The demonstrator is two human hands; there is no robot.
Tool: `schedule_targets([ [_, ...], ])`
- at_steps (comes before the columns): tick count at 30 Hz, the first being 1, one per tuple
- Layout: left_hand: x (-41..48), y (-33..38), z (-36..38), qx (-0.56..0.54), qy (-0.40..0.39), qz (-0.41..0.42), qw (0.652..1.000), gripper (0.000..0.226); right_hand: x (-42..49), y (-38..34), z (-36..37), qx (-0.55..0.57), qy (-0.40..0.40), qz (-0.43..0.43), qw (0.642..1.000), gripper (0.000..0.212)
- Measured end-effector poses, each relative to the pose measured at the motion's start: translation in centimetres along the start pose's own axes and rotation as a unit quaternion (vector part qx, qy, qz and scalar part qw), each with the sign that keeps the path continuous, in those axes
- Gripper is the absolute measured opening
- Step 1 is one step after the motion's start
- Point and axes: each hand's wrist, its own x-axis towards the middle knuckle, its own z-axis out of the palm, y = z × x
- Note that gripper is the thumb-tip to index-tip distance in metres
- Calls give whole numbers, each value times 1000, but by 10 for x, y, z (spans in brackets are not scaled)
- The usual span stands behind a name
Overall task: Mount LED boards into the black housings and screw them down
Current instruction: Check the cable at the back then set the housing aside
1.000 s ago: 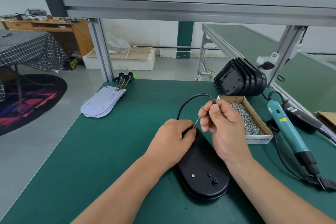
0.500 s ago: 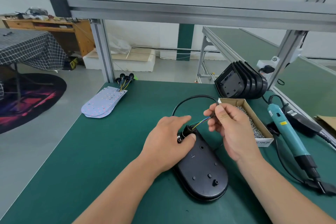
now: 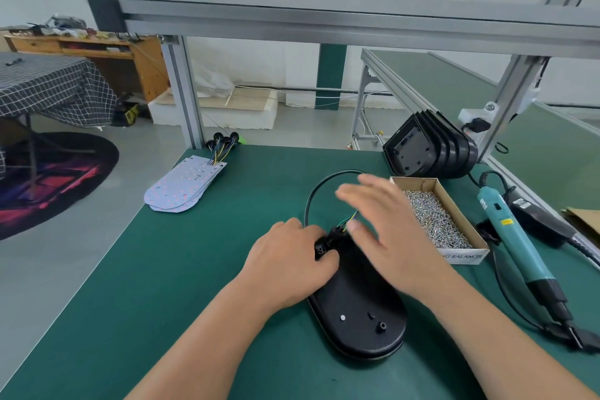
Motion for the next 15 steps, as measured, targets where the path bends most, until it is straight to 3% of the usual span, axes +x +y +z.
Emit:
schedule_targets([
  [2,1,-2,-3,-19,-2,-2,1000,36,-2,-4,6,-32,-118,-14,992,44],
  [4,1,-2,-4,-42,-10,-6,999,38,-6,0,7,-62,-160,4,985,41],
  [9,4,-6,-8,-156,-35,-37,986,67,-4,0,2,-57,-135,5,989,23],
  [15,11,-22,-10,-319,-10,-55,946,62,-5,-2,0,-108,-99,-25,989,26],
])
